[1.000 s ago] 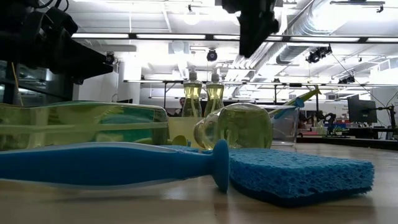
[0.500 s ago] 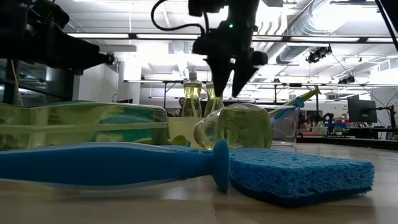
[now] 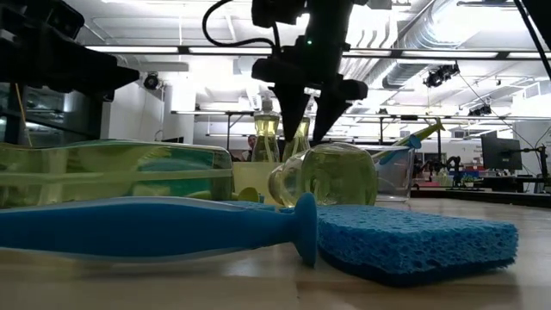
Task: Pick & Place Kitchen Sink Supplies
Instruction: Put the dishwashing liquid into the yellow bin
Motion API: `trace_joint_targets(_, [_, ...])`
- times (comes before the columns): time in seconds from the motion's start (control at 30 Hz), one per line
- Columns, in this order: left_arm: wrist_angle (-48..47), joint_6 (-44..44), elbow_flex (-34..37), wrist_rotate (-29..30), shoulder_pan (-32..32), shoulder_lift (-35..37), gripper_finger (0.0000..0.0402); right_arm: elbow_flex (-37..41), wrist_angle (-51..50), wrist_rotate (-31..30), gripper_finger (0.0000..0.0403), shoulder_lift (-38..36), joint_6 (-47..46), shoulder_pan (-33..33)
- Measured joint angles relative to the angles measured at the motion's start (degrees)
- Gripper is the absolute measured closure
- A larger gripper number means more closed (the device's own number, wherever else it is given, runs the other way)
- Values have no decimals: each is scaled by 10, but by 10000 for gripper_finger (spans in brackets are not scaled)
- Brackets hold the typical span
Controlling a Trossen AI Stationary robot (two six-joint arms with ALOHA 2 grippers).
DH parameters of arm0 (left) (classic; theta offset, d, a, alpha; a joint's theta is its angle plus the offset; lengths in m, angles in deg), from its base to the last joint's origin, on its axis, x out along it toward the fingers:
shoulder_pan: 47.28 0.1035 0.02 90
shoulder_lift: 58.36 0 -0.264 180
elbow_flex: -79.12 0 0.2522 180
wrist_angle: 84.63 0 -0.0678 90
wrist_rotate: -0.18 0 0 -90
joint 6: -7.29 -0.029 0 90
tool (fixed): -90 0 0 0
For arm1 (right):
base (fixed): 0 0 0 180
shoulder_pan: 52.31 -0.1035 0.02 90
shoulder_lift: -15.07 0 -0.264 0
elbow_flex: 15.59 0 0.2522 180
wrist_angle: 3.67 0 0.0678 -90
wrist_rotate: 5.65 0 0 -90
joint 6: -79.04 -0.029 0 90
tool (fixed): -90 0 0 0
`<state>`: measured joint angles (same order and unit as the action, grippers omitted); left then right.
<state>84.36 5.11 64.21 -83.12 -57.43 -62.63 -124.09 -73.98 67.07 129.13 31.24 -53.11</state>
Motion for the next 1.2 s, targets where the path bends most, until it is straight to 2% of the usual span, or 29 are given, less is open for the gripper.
trace_joint_targets(0.23, [-5, 9, 0, -14, 0, 4, 179, 0, 32, 42, 121, 24, 1, -2])
trace_joint_targets(0.73, [-23, 12, 0, -17, 0, 4, 179, 0, 28, 74, 21, 48, -47, 4])
trace_joint_targets(0.87, [-24, 13, 0, -21, 0, 4, 179, 0, 42, 88, 18, 57, -54, 12])
trace_joint_targets(1.2, [-26, 13, 0, -29, 0, 4, 179, 0, 59, 78, 17, 61, -60, 24])
